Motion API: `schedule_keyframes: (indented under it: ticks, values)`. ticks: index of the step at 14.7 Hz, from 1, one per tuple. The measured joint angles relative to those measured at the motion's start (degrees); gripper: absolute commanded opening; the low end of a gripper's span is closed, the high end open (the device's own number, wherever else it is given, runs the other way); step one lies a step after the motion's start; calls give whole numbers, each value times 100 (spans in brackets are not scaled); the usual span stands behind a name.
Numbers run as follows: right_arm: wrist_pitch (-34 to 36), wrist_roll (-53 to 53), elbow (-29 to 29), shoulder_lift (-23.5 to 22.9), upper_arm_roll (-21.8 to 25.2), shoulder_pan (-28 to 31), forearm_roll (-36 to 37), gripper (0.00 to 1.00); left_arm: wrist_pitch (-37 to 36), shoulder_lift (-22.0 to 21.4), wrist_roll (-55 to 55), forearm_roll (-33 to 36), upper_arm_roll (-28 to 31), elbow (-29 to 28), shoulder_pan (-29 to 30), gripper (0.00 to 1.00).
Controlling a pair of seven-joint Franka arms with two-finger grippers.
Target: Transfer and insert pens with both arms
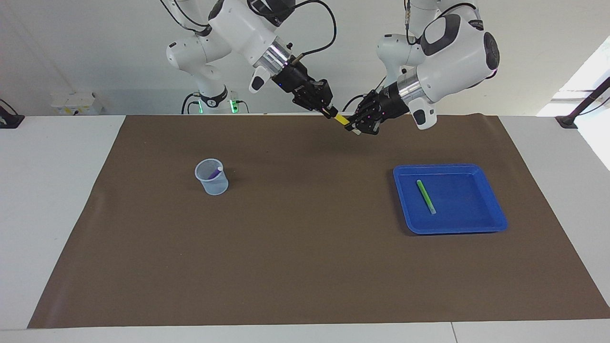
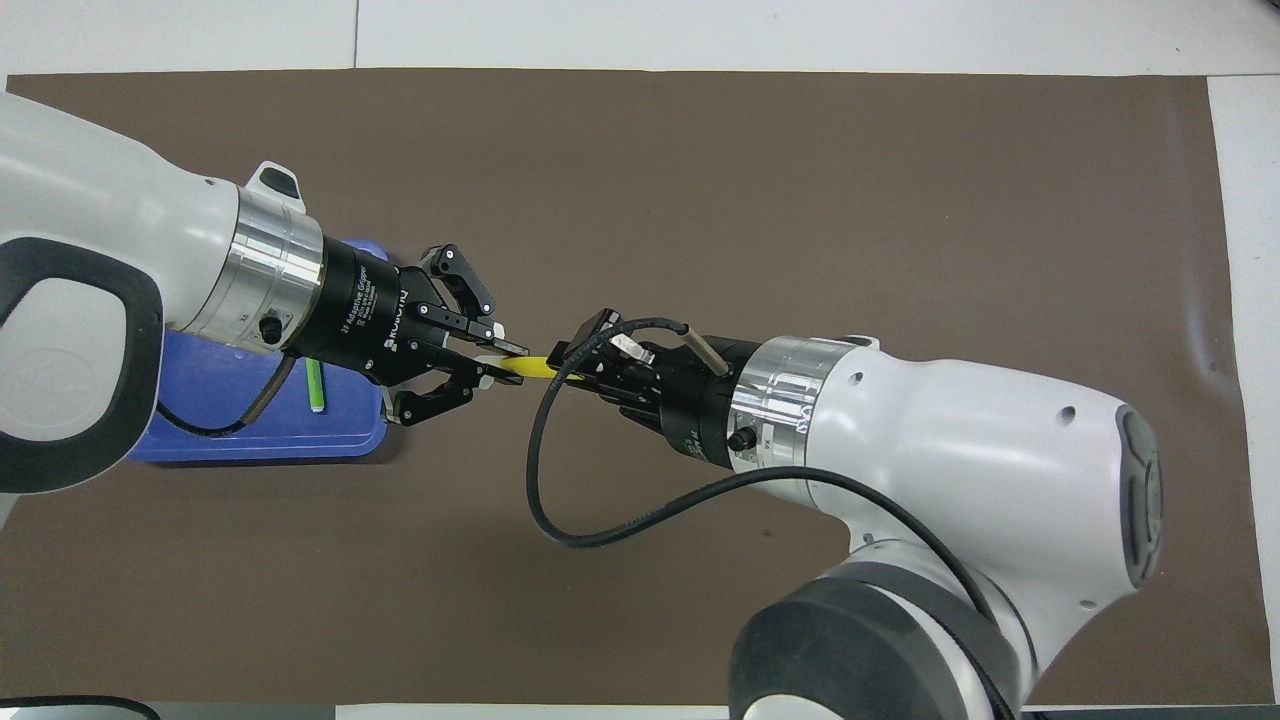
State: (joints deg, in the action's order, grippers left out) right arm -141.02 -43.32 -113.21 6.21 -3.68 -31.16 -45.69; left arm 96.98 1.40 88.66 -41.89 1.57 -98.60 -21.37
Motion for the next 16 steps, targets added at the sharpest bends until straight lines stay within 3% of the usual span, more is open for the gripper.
schedule_keyframes:
  ticks: [1, 2, 6, 9, 12, 16]
  values:
    - [1, 1, 0, 0, 0, 0, 0, 0, 0, 0, 0, 0, 0, 0, 0, 0]
    - [4, 2, 0, 0, 0, 0, 0, 0, 0, -1, 0, 0, 0, -1, 0, 99]
    - [183, 168, 4, 0, 5, 7, 53, 0, 130, -16, -2, -4, 7, -1, 0, 100]
    - [1027, 760, 106, -1, 14, 257, 797, 0, 224, -52, -116, -4, 51, -1, 14, 100]
    - [2198, 2171, 427, 1, 43, 849, 1526, 0, 211, -71, -1068, 1, 89, -37, 285, 100]
    - [2942, 4154, 566, -1, 74, 1478, 2976, 0, 171, -175, -2833, 581, 114, -359, 694, 100]
